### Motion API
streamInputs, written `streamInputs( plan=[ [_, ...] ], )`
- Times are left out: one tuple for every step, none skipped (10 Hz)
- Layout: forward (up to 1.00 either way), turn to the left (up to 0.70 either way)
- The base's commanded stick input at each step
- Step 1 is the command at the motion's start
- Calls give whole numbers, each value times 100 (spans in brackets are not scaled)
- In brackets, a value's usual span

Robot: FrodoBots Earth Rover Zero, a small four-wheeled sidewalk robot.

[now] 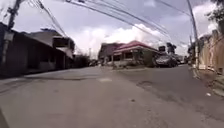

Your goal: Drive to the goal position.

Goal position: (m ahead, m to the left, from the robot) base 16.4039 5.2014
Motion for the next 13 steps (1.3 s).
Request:
streamInputs(
  plan=[
    [70, 1],
    [70, 1],
    [70, 1],
    [70, 1],
    [70, 1],
    [70, 1],
    [70, 5],
    [70, 24],
    [70, 36],
    [70, 36],
    [70, 10],
    [70, 3],
    [70, 3]
  ],
)
